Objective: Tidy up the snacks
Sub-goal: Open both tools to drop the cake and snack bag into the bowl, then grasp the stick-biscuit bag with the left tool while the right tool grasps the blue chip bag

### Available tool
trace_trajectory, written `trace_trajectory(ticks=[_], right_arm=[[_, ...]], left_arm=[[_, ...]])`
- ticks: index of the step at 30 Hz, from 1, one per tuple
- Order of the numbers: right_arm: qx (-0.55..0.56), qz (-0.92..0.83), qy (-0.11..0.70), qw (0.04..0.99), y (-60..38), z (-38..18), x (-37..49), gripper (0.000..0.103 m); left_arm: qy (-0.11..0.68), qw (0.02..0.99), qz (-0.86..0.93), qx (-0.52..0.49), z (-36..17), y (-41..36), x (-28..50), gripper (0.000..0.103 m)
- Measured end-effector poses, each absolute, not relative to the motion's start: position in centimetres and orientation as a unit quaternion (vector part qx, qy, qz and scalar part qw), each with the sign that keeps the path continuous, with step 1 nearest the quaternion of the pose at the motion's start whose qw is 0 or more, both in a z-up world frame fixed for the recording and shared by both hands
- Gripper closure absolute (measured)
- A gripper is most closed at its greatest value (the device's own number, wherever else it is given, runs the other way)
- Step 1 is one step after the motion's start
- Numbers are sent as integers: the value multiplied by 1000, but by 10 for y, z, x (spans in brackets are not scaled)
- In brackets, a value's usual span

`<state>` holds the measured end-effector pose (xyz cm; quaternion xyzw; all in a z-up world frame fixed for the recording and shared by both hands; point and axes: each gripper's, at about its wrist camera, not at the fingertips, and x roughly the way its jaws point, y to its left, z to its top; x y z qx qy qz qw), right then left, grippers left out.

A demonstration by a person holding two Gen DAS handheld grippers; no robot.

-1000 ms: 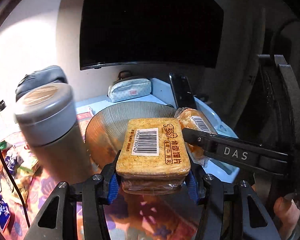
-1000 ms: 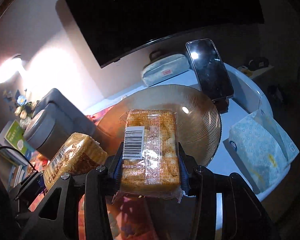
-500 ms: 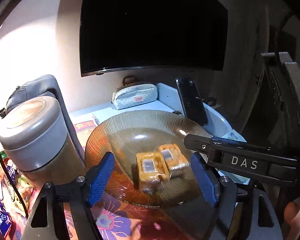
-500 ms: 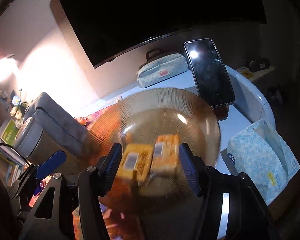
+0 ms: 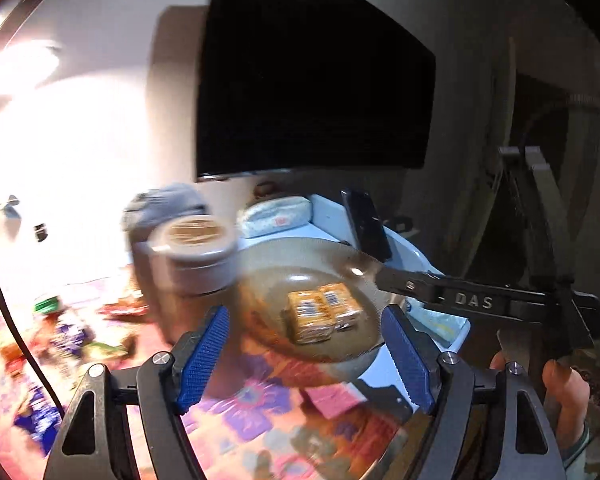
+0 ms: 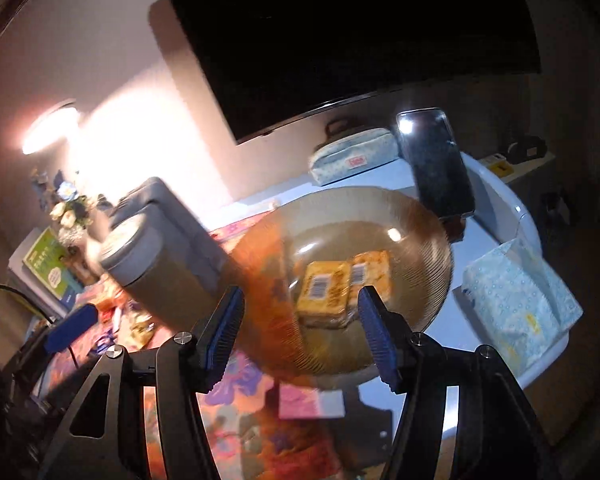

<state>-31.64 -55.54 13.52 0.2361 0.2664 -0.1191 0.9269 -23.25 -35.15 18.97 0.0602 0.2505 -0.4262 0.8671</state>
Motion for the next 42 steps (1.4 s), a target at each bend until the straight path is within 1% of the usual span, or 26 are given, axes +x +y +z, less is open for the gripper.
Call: trace_trajectory(ticks=[5, 13, 19, 24, 29, 34, 39, 42], right_arm=[[216, -84, 291, 928, -503, 134, -312, 45], [145, -10, 354, 924, -396, 117, -262, 45], [107, 26, 373, 921, -337, 107, -225, 45], [91, 39, 376, 921, -305, 98, -196, 45], [67, 38, 365, 928, -285, 82, -172, 45], [66, 47, 342, 936, -286, 59, -156, 45], [84, 74, 351, 930, -290, 37, -142, 44], [75, 85, 350, 930, -284, 35, -141, 44]], left_arm=[[262, 888, -377, 31, 194, -276, -216, 27], [275, 926, -259, -8, 179, -154, -180, 27], [280, 943, -180, 11, 158, -93, -168, 27], [290, 946, -145, 17, 136, -61, -155, 27], [323, 936, -139, -17, 105, -42, -132, 27], [345, 928, -139, -30, 80, -37, -107, 27], [365, 918, -144, -46, 57, -36, -87, 27], [380, 910, -152, -58, 50, -36, -79, 27]])
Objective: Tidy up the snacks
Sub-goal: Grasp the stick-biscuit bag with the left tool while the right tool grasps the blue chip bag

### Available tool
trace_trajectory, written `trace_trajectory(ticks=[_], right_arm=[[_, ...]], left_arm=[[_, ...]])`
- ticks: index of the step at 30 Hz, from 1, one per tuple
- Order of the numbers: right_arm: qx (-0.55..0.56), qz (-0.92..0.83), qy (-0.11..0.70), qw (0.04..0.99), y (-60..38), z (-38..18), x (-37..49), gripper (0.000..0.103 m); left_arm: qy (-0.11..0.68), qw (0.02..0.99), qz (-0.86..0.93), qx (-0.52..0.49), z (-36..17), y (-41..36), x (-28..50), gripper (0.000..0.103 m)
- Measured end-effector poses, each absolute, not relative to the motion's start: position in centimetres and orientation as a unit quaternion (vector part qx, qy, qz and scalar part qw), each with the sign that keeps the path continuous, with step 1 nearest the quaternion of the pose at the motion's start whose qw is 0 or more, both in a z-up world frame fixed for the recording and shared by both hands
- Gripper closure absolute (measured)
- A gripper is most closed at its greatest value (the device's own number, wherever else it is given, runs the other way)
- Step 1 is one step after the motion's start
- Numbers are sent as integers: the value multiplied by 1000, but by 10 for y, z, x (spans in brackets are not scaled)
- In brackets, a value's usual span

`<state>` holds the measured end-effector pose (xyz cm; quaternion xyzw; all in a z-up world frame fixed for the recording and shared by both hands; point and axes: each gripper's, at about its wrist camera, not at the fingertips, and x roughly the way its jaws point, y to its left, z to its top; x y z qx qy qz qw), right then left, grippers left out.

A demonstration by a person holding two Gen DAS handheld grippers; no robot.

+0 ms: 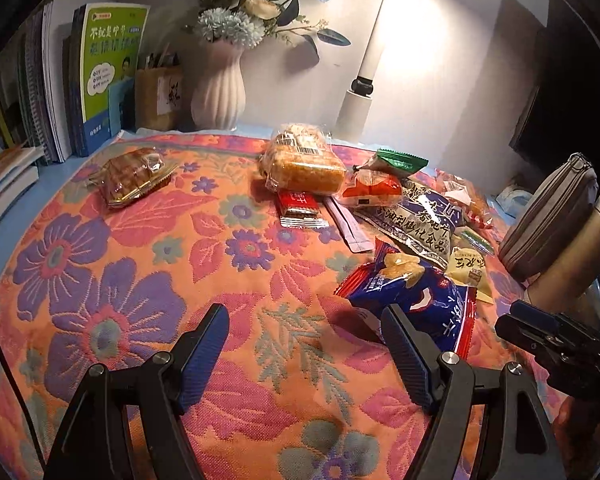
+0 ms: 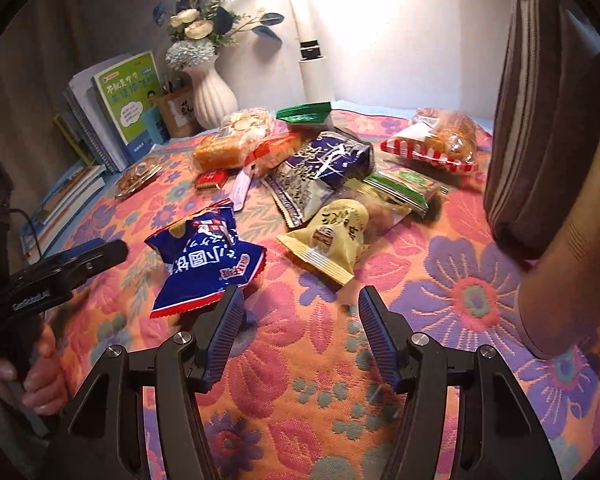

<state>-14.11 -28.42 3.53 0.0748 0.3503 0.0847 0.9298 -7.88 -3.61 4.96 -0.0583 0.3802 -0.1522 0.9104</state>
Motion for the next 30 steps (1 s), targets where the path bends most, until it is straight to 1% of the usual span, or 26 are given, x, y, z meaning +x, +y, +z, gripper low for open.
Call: trace_trajectory(ticks=[2, 5, 7, 9, 10, 11, 12, 14, 17, 19, 25, 26, 30], right_arm=[[68, 87, 346, 932, -281, 36, -142, 41], [64, 94, 358, 927, -278, 38, -141, 41], [69, 113, 366, 921, -275, 45, -138, 41], [66, 136, 369, 917, -268, 58, -131, 38], [63, 142, 367, 917, -265, 63, -128, 29], [59, 148, 362, 918, -260, 69, -124, 19], [56, 154, 356, 920, -255, 75, -120, 19], [44, 163, 349, 922, -245, 80, -112, 19], [17, 168, 353, 920, -227, 79, -97, 19], [4, 170, 360, 917, -218, 74, -89, 19], [-13, 177, 397, 900, -209, 54, -69, 19], [-15, 175, 401, 899, -208, 52, -67, 19], [-11, 180, 417, 891, -206, 42, -61, 19]], left_arm=[[386, 906, -157, -68, 51, -34, -74, 27], [386, 905, -162, -72, 65, -23, -67, 27], [374, 913, -147, -71, 79, -3, -60, 24], [368, 918, -128, -73, 91, 19, -48, 4], [367, 920, -120, -70, 95, 31, -40, 2], [368, 921, -111, -61, 100, 44, -27, 2], [371, 921, -105, -56, 101, 55, -16, 2], [394, 914, -83, -55, 98, 74, 12, 2], [396, 914, -76, -44, 88, 86, 43, 2], [414, 907, -62, -40, 75, 89, 65, 2], [469, 875, -43, -115, 43, 99, 112, 3], [477, 869, -26, -133, 38, 103, 119, 5], [472, 863, -15, -180, 30, 111, 128, 6]])
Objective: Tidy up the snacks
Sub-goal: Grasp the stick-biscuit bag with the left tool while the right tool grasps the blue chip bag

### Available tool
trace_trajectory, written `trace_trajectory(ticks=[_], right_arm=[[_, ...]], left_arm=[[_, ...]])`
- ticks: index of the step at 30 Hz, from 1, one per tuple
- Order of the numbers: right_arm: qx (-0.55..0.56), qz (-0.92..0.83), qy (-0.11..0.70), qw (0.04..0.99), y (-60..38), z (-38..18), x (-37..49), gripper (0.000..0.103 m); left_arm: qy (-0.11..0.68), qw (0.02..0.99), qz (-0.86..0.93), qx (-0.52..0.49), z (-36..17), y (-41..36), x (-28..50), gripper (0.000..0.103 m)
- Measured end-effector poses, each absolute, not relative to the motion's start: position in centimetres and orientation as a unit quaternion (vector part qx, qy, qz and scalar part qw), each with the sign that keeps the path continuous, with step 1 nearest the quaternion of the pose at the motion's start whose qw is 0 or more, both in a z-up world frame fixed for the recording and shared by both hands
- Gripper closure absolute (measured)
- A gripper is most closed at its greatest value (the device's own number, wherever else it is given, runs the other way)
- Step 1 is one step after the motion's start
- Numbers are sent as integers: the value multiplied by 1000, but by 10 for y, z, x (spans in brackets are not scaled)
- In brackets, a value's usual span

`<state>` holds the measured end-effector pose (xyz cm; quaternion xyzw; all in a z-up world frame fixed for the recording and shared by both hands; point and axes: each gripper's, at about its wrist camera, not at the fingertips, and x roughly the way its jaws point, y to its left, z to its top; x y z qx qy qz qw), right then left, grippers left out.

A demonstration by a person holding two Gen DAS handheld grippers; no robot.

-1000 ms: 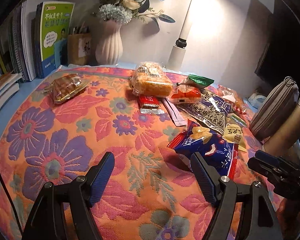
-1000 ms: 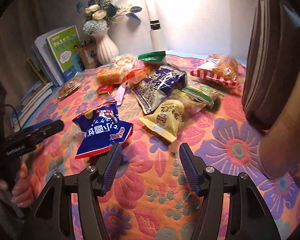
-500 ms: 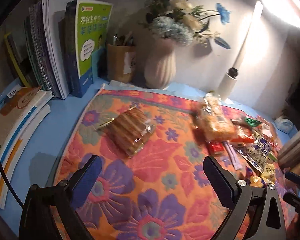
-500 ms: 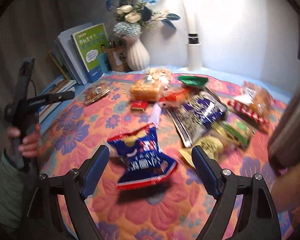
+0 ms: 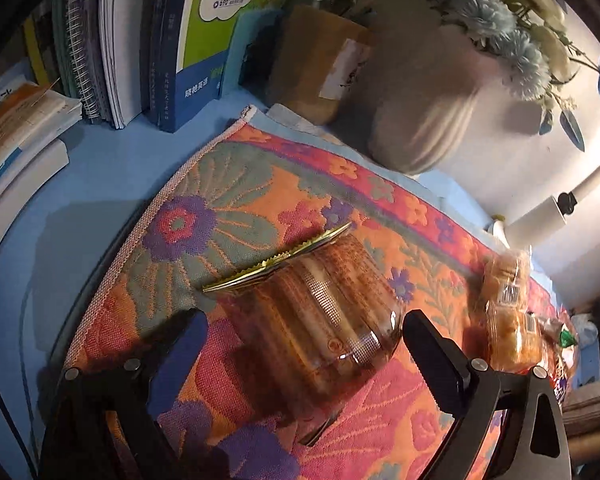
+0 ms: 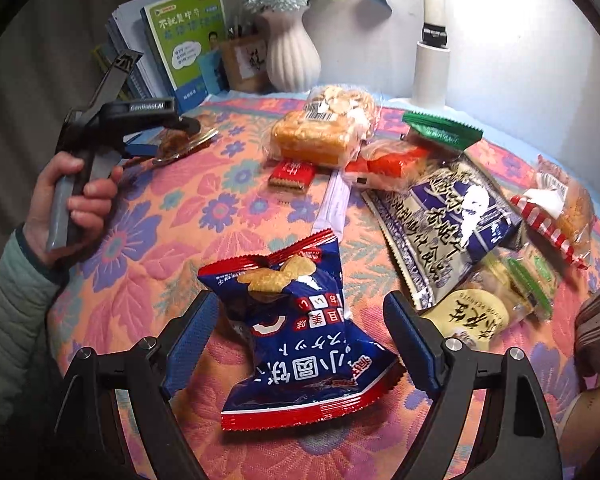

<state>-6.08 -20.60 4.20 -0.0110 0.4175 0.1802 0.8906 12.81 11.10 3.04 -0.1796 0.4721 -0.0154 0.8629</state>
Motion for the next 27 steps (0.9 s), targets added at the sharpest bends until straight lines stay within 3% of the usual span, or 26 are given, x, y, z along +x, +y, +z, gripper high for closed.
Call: trace_trajectory(ticks=[7, 10, 12, 13, 15, 17, 27], right_arm=[[-15, 178, 441, 879, -197, 22, -55, 19], [-3, 181, 444, 878, -198, 17, -55, 19], [-8, 172, 439, 882, -198, 17, -58, 25], [-11, 167, 436, 884, -197, 17, -59, 33], [-14, 165, 433, 886, -197, 19, -63, 36], [-8, 165, 428, 888, -199, 20, -66, 43], [30, 158, 407, 899, -215, 31, -98, 46]], left_arm=[[471, 869, 2, -149, 27, 91, 137, 7], [467, 874, 17, -133, 29, 86, 134, 16], [464, 877, 16, -124, 30, 83, 132, 29], [462, 878, 15, -120, 32, 81, 130, 32], [460, 879, 10, -122, 33, 83, 126, 39], [456, 879, -5, -135, 35, 84, 119, 40], [413, 904, -62, -91, 68, 38, 54, 41]])
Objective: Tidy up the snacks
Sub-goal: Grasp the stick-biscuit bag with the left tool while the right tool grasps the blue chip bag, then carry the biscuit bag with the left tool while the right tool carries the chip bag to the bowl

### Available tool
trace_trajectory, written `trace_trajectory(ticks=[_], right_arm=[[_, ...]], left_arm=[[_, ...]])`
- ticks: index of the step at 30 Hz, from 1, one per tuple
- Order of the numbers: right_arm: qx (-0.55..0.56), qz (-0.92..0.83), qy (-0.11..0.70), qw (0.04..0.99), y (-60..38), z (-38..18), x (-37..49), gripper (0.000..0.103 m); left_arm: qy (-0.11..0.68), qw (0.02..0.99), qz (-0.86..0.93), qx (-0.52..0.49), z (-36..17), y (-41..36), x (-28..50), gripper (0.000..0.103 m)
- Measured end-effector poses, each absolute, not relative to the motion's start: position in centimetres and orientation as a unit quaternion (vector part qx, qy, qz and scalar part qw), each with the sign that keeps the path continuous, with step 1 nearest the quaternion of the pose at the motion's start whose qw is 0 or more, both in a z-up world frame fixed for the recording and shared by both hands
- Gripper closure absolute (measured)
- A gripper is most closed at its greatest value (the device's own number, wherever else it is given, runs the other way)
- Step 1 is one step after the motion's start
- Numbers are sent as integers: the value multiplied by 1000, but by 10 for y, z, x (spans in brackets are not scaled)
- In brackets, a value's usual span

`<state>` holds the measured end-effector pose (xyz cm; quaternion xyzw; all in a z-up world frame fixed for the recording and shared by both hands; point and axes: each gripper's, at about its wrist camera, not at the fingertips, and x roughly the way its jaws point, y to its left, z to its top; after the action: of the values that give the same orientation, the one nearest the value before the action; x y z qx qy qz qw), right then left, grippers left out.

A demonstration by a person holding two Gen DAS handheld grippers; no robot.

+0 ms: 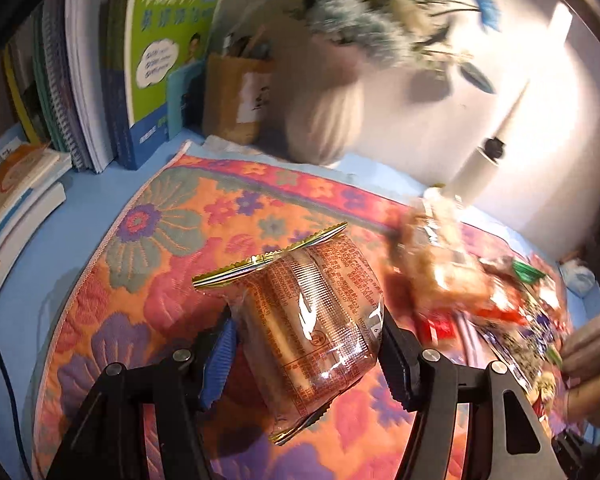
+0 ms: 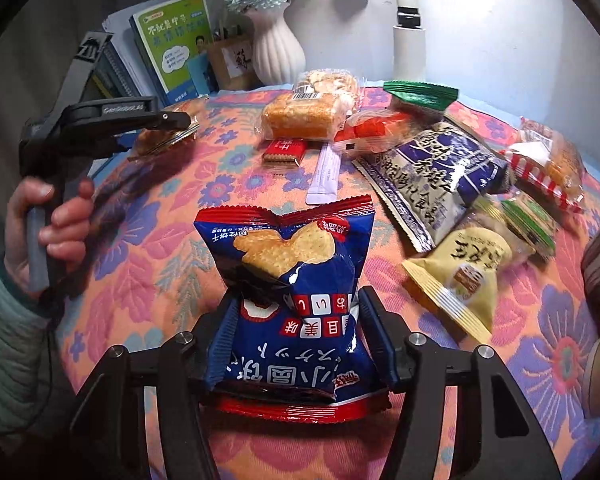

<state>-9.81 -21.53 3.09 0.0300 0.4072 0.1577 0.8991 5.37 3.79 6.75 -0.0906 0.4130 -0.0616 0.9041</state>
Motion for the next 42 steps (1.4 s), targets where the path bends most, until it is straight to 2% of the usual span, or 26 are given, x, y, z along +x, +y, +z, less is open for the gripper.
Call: trace_trajectory(ticks=[15, 42], right_arm=[[91, 80, 372, 920, -285, 60, -158, 46], [142, -35, 360, 922, -417, 77, -268, 46]], left_arm=[[378, 903, -201, -25, 102, -95, -34, 41], [396, 826, -399, 41, 104, -280, -158, 41]])
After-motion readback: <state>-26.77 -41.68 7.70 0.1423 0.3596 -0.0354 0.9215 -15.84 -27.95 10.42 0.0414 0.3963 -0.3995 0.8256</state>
